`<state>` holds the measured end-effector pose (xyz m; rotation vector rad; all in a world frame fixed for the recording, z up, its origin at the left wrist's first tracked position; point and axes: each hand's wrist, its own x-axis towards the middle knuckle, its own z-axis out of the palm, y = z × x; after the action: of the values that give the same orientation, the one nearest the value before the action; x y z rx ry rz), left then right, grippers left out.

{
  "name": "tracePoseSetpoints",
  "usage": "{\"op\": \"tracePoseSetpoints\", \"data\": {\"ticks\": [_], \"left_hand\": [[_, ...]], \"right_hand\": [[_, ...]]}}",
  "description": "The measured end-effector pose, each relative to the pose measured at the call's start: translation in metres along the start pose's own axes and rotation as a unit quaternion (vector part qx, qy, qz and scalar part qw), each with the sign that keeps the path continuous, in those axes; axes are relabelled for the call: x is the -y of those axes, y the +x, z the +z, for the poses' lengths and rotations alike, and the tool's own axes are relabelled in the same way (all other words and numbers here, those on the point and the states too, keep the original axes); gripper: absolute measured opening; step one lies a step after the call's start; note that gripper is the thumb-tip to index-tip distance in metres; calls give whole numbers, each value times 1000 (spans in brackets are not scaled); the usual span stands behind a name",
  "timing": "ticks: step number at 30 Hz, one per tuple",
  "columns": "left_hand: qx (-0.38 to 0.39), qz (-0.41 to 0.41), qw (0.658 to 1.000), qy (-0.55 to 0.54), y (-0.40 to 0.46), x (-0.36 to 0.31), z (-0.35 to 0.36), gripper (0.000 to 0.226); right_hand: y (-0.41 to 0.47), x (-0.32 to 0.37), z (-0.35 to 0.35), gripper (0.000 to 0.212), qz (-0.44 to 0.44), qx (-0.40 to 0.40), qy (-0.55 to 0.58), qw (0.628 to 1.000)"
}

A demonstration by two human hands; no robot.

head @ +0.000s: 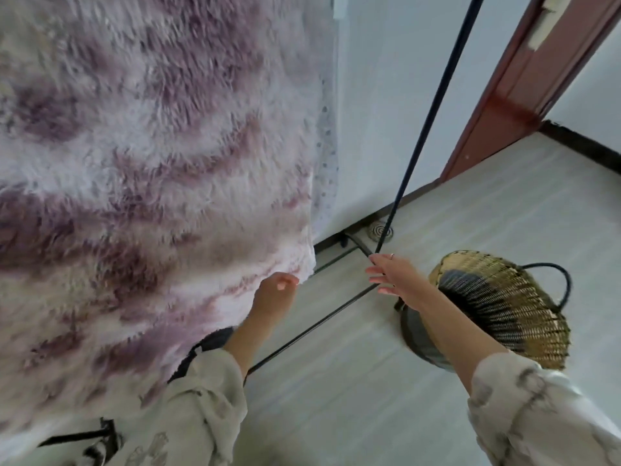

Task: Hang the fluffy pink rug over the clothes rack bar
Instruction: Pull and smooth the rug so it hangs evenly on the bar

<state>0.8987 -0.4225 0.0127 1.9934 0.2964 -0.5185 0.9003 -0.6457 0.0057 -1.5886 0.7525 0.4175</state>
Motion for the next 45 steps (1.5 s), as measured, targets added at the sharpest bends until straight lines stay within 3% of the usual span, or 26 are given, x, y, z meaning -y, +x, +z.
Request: {"op": "tracePoseSetpoints", "data": {"ticks": [8,11,17,19,22,24,28,32,36,39,42,45], "left_hand": [[-47,85,994,55,70,-57,-10,23],[-70,156,979,108,80,-86,-10,20],[-175,258,937,160,67,-173,-2,25],[-246,346,885,189,56,-204,-1,25],[-375,474,759,241,35,-253,-9,28],[-442,506,692,263,18,-289,-21,30],[-536,493,626,281,-13,-353,-49,39],[-564,450,621,304,-32,-408,-68,47],[-579,431,605,336,-37,-439,-78,53],[-594,391,615,340,-38,-453,-83,61],[-591,355,633,352,-40,-461,-85,52],[-574,387,635,342,-39,-465,-92,43]], "right_hand": [[64,111,14,40,-148,3,-74,986],[67,164,18,49,-238,5,-65,969],[51,252,6,55,-308,83,-25,947],[40,268,0,46,-333,109,-26,936],[22,289,-4,23,-367,137,-2,920],[7,303,-8,14,-382,145,16,912],[-22,332,-20,18,-407,154,37,900],[-54,362,-35,15,-421,177,51,888],[-85,385,-40,37,-452,172,58,873],[-99,397,-41,21,-470,154,84,865],[-100,403,-42,31,-474,142,90,864],[-99,406,-45,34,-473,140,87,865]]}}
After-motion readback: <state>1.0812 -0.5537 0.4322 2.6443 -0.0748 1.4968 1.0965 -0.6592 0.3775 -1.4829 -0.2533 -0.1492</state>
